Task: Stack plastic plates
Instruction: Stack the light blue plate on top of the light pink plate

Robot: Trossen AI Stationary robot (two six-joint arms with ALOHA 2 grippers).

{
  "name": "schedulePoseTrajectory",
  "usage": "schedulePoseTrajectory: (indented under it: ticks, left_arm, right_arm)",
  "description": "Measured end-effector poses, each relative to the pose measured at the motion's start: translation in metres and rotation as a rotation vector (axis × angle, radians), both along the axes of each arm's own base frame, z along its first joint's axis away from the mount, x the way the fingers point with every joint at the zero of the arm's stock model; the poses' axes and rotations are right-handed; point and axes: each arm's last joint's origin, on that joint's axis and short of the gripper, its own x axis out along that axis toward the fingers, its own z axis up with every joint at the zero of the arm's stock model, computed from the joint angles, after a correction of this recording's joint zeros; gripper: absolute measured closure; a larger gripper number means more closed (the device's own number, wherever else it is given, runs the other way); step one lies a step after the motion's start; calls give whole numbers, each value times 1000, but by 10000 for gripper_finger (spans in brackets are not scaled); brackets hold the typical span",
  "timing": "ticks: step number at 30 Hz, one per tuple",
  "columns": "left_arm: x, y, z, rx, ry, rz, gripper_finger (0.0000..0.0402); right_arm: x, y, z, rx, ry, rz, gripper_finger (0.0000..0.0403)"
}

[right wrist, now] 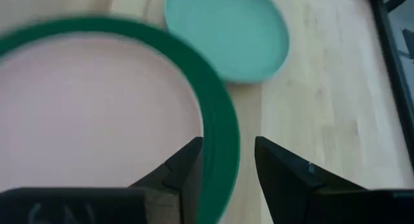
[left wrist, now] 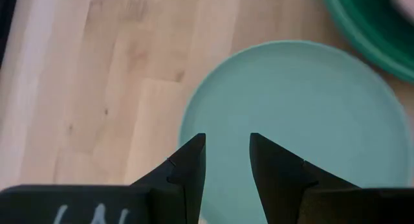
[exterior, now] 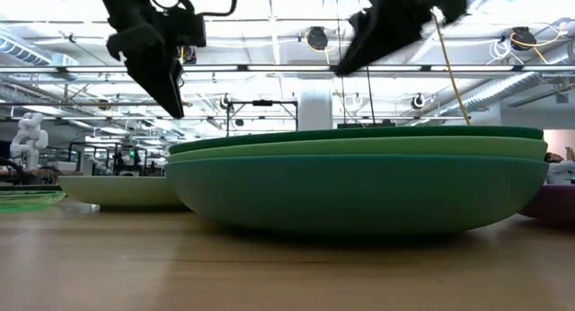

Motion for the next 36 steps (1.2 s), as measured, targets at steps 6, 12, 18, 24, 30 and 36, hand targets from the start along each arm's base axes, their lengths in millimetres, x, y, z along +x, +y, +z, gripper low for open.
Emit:
schedulePoseTrajectory:
  ticks: [6,12,18,24,30,36]
  left_arm:
    - [0,13,-1,20,8,4,275]
    - [-3,17,-9,19,45,10,275]
    - [-10,25,-25,-6,70,42,275]
    - [-17,36,-46,-12,64,102,275]
    - [-22,42,-58,-17,64,144,275]
    - [-21,43,-58,-14,37,163,274]
  right_arm:
    - [-31,-18,-3,25,-143,-24,271]
    - [-67,-31,-5,68,-308,-23,271]
    - [-88,-39,-9,93,-366,-53,271]
    - [-93,-40,-6,108,-388,-58,271]
    - [-93,-40,-6,109,-387,-58,271]
    - [-93,-40,-6,111,-386,-60,271]
